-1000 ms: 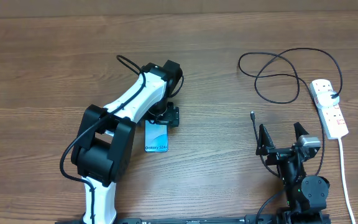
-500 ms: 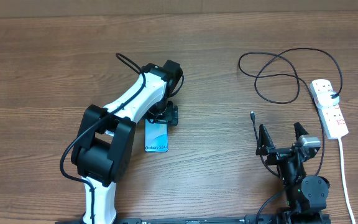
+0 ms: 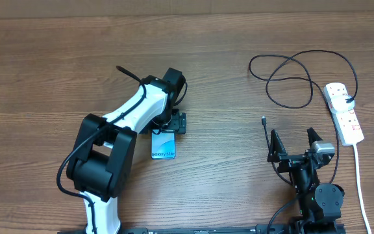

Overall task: Plug charger to phone and switch on socket
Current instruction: 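Close the left gripper on the phone's top edge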

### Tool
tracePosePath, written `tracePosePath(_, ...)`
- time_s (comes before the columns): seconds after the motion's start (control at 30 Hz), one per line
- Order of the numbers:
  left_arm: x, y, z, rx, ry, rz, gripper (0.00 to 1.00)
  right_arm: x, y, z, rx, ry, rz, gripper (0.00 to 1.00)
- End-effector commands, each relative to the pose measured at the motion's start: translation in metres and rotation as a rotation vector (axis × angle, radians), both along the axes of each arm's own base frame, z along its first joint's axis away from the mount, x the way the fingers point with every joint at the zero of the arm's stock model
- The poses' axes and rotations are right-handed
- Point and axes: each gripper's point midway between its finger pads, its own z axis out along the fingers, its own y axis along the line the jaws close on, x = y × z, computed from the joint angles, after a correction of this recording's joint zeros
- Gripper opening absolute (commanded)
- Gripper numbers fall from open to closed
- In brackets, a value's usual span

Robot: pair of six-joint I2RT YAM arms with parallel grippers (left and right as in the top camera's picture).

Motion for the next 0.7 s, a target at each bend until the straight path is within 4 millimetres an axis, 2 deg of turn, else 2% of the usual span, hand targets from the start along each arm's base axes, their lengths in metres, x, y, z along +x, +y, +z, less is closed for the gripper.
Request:
tracePosePath(0.0,-0.036,0.007,-0.039,0.035,0.133,-0.016,1.0,0.0,-0.002,-0.001,-0.001,-0.005,-0.012,1.0)
tracePosePath(0.27,-0.047,0.02,-0.048,0.086,0.147,-0.021,1.0,0.0,-0.002,-0.001,-0.001,-0.005,-0.012,1.0)
tracePosePath(0.5,-0.047,0.02,-0.05,0.084,0.143,-0.017,1.0,0.0,-0.002,-0.001,-0.001,-0.005,-0.013,1.0)
tracePosePath(0.67,-0.047,0.02,-0.05,0.084,0.143,-0.017,0.91,0.0,-0.002,-0.001,-0.001,-0.005,-0.012,1.0)
